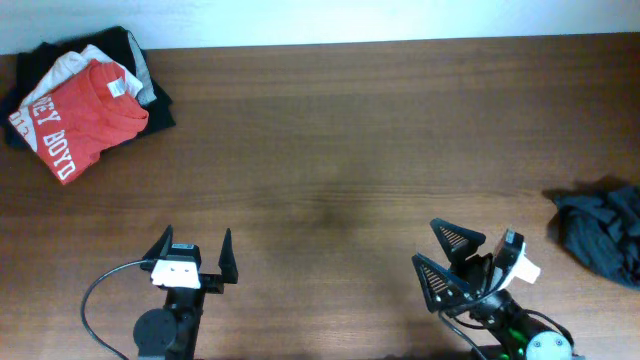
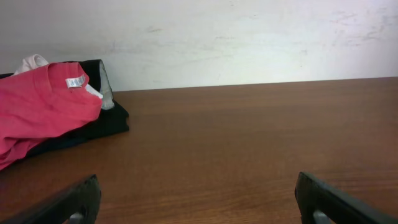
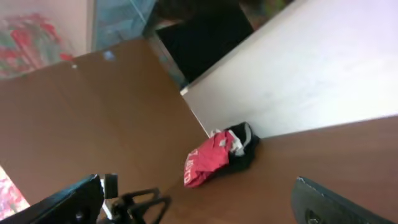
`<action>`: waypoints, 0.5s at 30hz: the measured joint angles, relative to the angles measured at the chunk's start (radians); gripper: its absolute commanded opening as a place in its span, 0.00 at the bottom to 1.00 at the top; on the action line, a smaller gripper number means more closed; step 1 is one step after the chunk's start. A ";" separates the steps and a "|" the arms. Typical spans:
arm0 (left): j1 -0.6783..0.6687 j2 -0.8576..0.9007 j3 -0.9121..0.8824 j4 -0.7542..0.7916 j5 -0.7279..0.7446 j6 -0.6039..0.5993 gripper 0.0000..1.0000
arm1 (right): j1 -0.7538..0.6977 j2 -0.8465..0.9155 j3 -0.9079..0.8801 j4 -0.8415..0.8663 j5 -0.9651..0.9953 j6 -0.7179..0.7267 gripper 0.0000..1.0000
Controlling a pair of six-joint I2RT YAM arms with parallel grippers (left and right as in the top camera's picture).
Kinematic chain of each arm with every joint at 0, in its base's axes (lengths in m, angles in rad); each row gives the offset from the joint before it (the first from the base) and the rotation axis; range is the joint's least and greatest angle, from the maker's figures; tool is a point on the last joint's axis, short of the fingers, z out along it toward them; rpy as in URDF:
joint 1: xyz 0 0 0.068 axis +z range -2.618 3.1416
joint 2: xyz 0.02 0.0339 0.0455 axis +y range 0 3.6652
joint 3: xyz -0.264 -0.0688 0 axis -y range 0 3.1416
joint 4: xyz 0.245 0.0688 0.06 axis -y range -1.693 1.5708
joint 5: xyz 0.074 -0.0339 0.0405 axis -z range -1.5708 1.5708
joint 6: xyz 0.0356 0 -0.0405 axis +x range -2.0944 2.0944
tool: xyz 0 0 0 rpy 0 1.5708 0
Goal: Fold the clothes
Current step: 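Move the right gripper toward the crumpled dark green t-shirt, then grasp the dark green t-shirt with the right gripper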
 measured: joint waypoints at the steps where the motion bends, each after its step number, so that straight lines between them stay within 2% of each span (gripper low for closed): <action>1: 0.000 0.000 0.000 0.000 0.000 0.000 0.99 | 0.000 0.000 0.008 0.000 0.007 0.000 0.99; 3: 0.000 0.000 0.000 0.000 0.000 0.000 0.99 | 0.000 0.019 0.068 -0.042 0.043 -0.028 0.99; 6: 0.000 0.002 0.000 0.000 0.000 0.000 0.99 | 0.000 0.130 0.235 -0.208 0.115 -0.148 0.99; 10: 0.000 0.001 0.000 0.000 0.000 0.000 0.99 | -0.002 0.476 0.568 -0.543 0.340 -0.373 0.99; 15: 0.000 0.002 0.000 0.000 0.000 0.000 0.99 | -0.002 0.883 1.061 -0.995 0.740 -0.505 0.99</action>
